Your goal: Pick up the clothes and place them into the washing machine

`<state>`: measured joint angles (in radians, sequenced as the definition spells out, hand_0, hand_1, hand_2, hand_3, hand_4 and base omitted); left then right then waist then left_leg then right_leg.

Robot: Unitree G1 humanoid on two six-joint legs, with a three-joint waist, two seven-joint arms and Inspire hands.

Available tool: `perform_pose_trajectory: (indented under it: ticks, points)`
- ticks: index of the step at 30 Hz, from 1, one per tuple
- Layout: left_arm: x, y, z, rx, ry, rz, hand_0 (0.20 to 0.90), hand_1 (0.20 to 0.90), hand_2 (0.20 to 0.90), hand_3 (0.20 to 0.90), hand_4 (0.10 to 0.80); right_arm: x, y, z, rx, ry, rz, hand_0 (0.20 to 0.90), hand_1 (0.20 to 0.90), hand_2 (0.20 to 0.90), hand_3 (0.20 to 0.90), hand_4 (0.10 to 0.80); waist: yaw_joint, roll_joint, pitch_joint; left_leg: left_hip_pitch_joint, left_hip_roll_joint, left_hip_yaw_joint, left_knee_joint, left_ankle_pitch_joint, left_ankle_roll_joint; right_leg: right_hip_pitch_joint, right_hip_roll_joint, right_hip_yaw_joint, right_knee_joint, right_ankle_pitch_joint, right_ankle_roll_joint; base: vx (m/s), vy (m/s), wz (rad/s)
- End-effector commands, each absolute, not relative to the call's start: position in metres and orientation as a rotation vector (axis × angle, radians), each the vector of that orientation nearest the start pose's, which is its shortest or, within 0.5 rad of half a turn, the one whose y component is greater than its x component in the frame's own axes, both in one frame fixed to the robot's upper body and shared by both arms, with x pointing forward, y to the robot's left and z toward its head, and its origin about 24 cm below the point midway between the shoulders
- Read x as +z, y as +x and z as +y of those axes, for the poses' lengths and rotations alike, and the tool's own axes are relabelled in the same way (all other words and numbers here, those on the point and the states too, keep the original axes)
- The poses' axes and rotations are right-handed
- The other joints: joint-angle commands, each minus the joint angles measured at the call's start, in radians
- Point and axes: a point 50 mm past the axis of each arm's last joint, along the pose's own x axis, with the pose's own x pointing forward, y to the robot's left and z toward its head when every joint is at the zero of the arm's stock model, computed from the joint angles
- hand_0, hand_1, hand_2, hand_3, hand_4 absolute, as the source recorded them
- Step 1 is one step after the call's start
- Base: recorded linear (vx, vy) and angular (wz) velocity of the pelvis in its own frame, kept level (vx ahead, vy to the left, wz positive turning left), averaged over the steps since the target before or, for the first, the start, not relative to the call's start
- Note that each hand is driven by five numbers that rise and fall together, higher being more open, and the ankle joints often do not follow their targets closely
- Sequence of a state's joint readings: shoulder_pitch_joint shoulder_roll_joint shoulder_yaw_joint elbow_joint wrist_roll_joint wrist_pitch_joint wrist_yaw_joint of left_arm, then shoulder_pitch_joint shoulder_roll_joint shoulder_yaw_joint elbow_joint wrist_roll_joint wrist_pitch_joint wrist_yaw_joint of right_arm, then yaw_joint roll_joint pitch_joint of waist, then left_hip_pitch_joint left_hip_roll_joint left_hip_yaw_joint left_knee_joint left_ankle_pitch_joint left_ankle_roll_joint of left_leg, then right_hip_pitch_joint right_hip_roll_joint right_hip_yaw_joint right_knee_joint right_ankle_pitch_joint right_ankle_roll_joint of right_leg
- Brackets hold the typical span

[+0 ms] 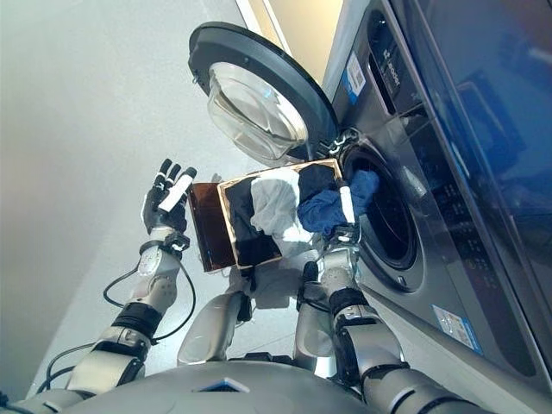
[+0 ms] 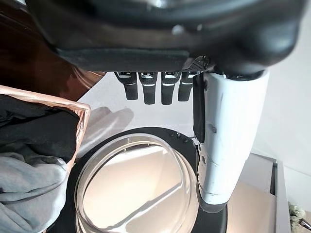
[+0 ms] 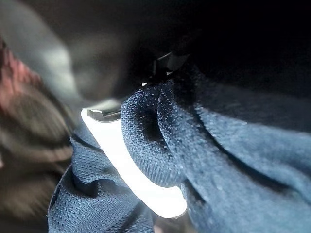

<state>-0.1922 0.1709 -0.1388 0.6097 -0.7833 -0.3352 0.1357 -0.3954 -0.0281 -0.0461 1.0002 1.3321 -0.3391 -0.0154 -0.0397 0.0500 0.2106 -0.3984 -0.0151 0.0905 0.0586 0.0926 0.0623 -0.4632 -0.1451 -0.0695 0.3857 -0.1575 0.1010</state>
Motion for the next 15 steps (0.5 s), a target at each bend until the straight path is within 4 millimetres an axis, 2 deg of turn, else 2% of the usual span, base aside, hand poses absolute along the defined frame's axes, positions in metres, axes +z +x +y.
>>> perform_pose_trajectory:
  ticks: [1, 8, 10, 11, 12, 13, 14, 15]
  points:
    - [0.013, 0.29, 0.187, 0.249, -0.538, -0.046, 0.9, 0.9, 0.9, 0.9, 0.8, -0.031, 0.305, -0.18, -0.568, 1.252, 0.064, 0.2, 0.2, 0.2, 0.2, 0.3, 0.008, 0.0, 0.008, 0.038, 0.005, -0.013, 0.096, -0.134, -0.068, 0.051, -0.04, 0.026, -0.19, 0.207, 0.03, -0.009, 0.039, -0.05]
    - [0.019, 0.288, 0.181, 0.209, -0.542, -0.077, 0.9, 0.9, 0.9, 0.9, 0.8, -0.01, 0.321, -0.192, -0.61, 1.267, -0.025, 0.2, 0.2, 0.2, 0.2, 0.3, 0.017, 0.025, 0.021, -0.017, 0.0, -0.005, 0.113, -0.133, -0.065, 0.002, -0.041, 0.033, -0.19, 0.212, 0.03, -0.016, 0.014, -0.08]
    - [0.027, 0.289, 0.178, 0.185, -0.541, -0.105, 0.9, 0.9, 0.9, 0.9, 0.8, -0.002, 0.326, -0.199, -0.639, 1.267, -0.057, 0.2, 0.2, 0.2, 0.2, 0.3, 0.021, 0.035, 0.026, -0.046, -0.004, -0.006, 0.137, -0.141, -0.063, -0.023, -0.042, 0.036, -0.177, 0.207, 0.027, -0.026, 0.015, 0.01]
    - [0.031, 0.287, 0.174, 0.146, -0.535, -0.125, 0.9, 0.9, 0.9, 0.9, 0.8, 0.011, 0.332, -0.213, -0.686, 1.29, -0.121, 0.2, 0.2, 0.2, 0.2, 0.3, 0.023, 0.053, 0.038, -0.085, -0.01, -0.008, 0.18, -0.163, -0.057, -0.055, -0.046, 0.042, -0.144, 0.193, 0.023, -0.034, 0.028, 0.04]
    - [0.032, 0.287, 0.173, 0.145, -0.535, -0.126, 0.9, 0.9, 0.9, 0.9, 0.8, 0.011, 0.333, -0.213, -0.687, 1.29, -0.122, 0.2, 0.2, 0.2, 0.2, 0.3, 0.024, 0.053, 0.037, -0.09, -0.009, -0.008, 0.184, -0.165, -0.056, -0.06, -0.046, 0.042, -0.14, 0.191, 0.023, -0.046, 0.042, 0.09]
    - [0.035, 0.286, 0.174, 0.134, -0.53, -0.14, 0.9, 0.9, 0.9, 0.9, 0.8, 0.021, 0.337, -0.224, -0.714, 1.292, -0.16, 0.2, 0.2, 0.2, 0.2, 0.3, 0.028, 0.064, 0.041, -0.118, -0.011, -0.008, 0.216, -0.176, -0.053, -0.083, -0.05, 0.046, -0.115, 0.182, 0.021, -0.013, 0.015, 0.1]
    - [0.035, 0.286, 0.174, 0.133, -0.531, -0.141, 0.9, 0.9, 0.9, 0.9, 0.8, 0.021, 0.338, -0.225, -0.714, 1.291, -0.161, 0.2, 0.2, 0.2, 0.2, 0.3, 0.03, 0.064, 0.04, -0.122, -0.011, -0.008, 0.22, -0.178, -0.053, -0.087, -0.049, 0.047, -0.112, 0.181, 0.021, -0.024, 0.022, 0.09]
    - [0.037, 0.285, 0.175, 0.128, -0.529, -0.151, 0.9, 0.9, 0.9, 0.9, 0.8, 0.03, 0.342, -0.232, -0.719, 1.284, -0.193, 0.2, 0.2, 0.2, 0.2, 0.3, 0.032, 0.071, 0.041, -0.14, -0.012, -0.009, 0.245, -0.191, -0.051, -0.106, -0.05, 0.049, -0.091, 0.172, 0.02, -0.024, 0.019, 0.06]
